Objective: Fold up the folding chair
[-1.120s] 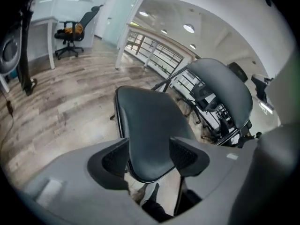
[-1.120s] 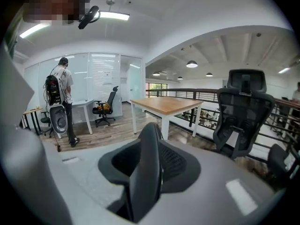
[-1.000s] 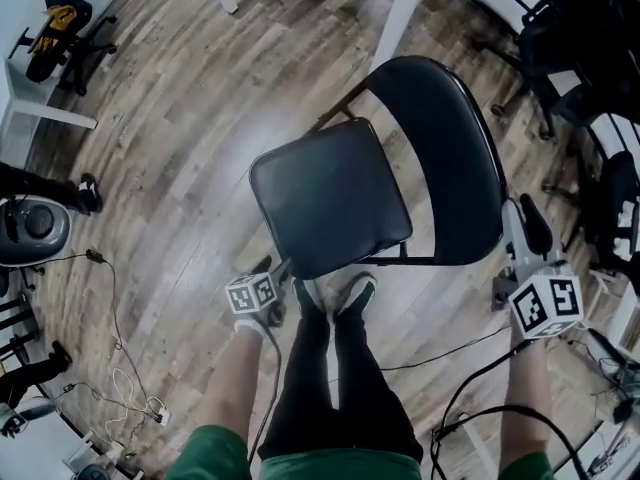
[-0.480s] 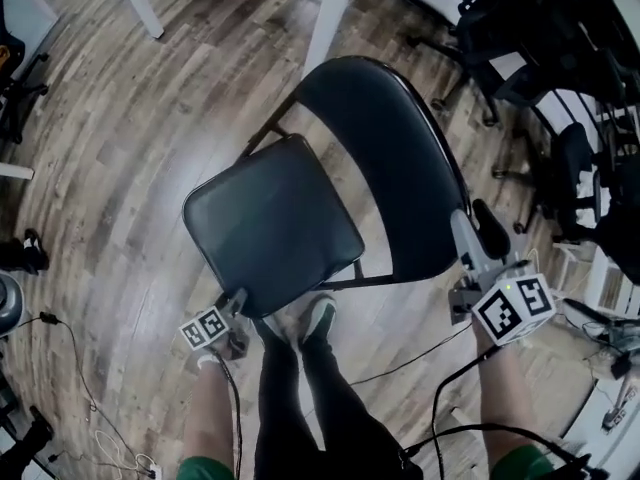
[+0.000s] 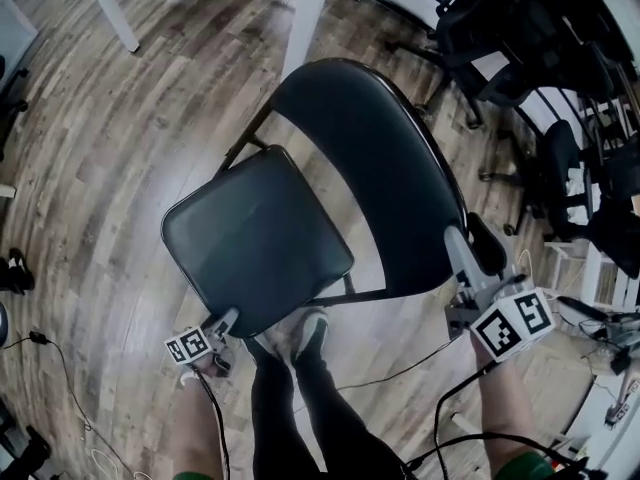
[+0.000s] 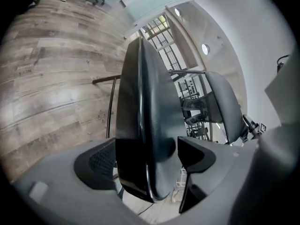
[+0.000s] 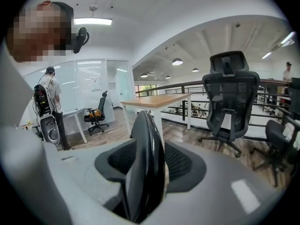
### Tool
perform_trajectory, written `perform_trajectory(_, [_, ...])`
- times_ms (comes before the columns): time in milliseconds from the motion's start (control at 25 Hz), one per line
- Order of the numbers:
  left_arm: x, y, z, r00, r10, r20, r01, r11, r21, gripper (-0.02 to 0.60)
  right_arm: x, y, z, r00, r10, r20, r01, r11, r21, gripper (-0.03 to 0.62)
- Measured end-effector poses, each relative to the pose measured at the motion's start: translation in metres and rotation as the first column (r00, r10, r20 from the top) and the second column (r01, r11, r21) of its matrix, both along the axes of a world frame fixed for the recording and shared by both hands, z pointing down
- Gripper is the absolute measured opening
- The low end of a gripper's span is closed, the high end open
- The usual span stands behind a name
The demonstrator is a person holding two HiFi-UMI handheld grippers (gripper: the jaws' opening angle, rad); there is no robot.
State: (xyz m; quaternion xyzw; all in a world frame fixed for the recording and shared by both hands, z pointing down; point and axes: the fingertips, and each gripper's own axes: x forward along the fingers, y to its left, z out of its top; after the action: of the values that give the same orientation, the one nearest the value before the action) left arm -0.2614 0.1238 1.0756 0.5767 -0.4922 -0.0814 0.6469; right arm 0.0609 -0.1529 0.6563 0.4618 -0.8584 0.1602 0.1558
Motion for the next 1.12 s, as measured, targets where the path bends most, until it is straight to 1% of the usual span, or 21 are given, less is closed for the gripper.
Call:
perform_trajectory(240, [-0.002,-0.004,0.011,0.996,-0.055,-0.065,0.057,0.998,0.022,0.391,-0.004,0.002,0.016,1.0,-0.017,-0.026,0.016,1.0,-0.027,0.19])
perform_trajectory(320, [-0.002,-0.004,0.011,0.997,-0.058,-0.054,0.059,0.998,0.021,0.391,-0.005,0.002,0.02,0.999,-0.02,-0.04,0.018,0.999,-0.047,0.19])
perform_trajectory(440, [0.003,-0.003,0.009,0.996,-0.072,-0.059,0.072,0.997,-0.002,0.392,-0.003,0.0,0.021,0.999,-0.011,-0.045,0.008,0.997,-0.073,0.185])
perform_trajectory(520, [0.008,-0.002,0.004,0.996,-0.077,-0.052,0.076,0.997,-0.014,0.393,-0.001,-0.003,0.018,0.999,-0.009,-0.054,0.005,0.997,-0.082,0.179])
perform_trajectory(600, [0.015,-0.003,-0.001,0.995,-0.083,-0.062,0.082,0.996,-0.019,0.391,0.0,-0.005,0.012,0.998,-0.011,-0.055,0.007,0.997,-0.078,0.176])
perform_trajectory(760, [0.025,-0.009,-0.023,0.992,-0.091,-0.083,0.092,0.996,0.002,0.388,-0.003,-0.003,-0.005,0.999,-0.034,-0.036,0.032,0.998,-0.049,0.172])
perform_trajectory(880, [0.035,-0.017,-0.046,0.992,-0.095,-0.085,0.095,0.995,0.005,0.39,-0.002,-0.003,-0.018,0.999,-0.042,-0.029,0.041,0.998,-0.037,0.169])
perform_trajectory(1120, [0.063,-0.042,-0.112,0.986,-0.11,-0.124,0.114,0.993,0.033,0.39,0.003,-0.003,-0.054,0.999,-0.036,0.008,0.036,0.999,0.001,0.167])
